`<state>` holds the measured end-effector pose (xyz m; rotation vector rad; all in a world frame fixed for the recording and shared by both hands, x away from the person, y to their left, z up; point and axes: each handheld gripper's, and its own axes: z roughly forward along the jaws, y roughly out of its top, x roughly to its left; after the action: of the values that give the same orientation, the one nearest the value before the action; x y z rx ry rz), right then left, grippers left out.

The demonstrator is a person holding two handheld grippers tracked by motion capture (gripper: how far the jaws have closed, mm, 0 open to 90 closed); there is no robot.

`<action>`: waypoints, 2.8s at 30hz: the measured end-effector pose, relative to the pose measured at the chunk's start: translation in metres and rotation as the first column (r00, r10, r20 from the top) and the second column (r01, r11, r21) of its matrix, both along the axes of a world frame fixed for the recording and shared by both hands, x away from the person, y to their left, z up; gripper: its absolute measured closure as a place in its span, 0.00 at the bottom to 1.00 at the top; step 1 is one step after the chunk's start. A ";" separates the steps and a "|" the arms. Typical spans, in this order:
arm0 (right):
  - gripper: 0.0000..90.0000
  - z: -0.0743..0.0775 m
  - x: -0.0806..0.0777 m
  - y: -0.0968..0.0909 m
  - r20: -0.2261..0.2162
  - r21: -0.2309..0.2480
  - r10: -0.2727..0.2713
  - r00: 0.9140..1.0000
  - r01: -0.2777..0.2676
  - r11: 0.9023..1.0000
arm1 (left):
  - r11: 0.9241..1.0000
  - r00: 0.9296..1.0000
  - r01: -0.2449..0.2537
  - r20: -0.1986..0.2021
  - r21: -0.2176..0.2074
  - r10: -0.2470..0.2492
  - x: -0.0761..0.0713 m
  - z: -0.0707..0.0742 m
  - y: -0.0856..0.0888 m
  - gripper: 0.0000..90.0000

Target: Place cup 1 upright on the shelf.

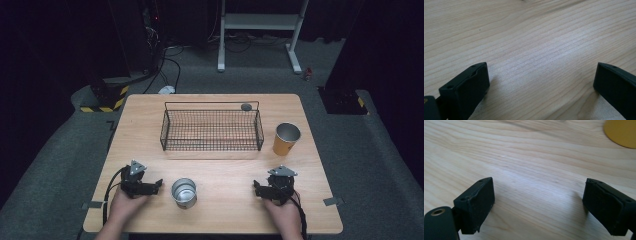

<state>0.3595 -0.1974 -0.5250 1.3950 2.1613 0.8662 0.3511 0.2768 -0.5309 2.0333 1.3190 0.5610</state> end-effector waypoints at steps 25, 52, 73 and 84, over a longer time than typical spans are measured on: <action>0.11 0.000 0.001 0.001 -0.003 0.005 0.017 1.000 -0.017 1.000 | 1.000 1.000 -0.024 -0.003 0.003 0.024 -0.001 0.000 0.001 0.01; 0.16 0.005 -0.001 -0.002 0.033 0.008 0.020 0.999 -0.020 1.000 | 1.000 1.000 -0.028 -0.003 0.002 0.028 -0.001 0.000 0.001 0.01; 0.29 0.023 -0.006 -0.007 0.120 0.044 0.030 0.992 -0.035 0.998 | 0.999 0.999 -0.040 -0.004 -0.001 0.040 -0.001 0.000 0.000 0.01; 0.35 0.029 -0.008 -0.013 0.140 0.067 0.023 0.990 -0.033 0.997 | 0.999 0.999 -0.047 -0.006 -0.003 0.047 -0.001 0.000 0.001 0.00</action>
<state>0.3517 -0.2100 -0.4955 1.2985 2.0682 1.0258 0.3503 0.2777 -0.5308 2.0078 1.3732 0.5740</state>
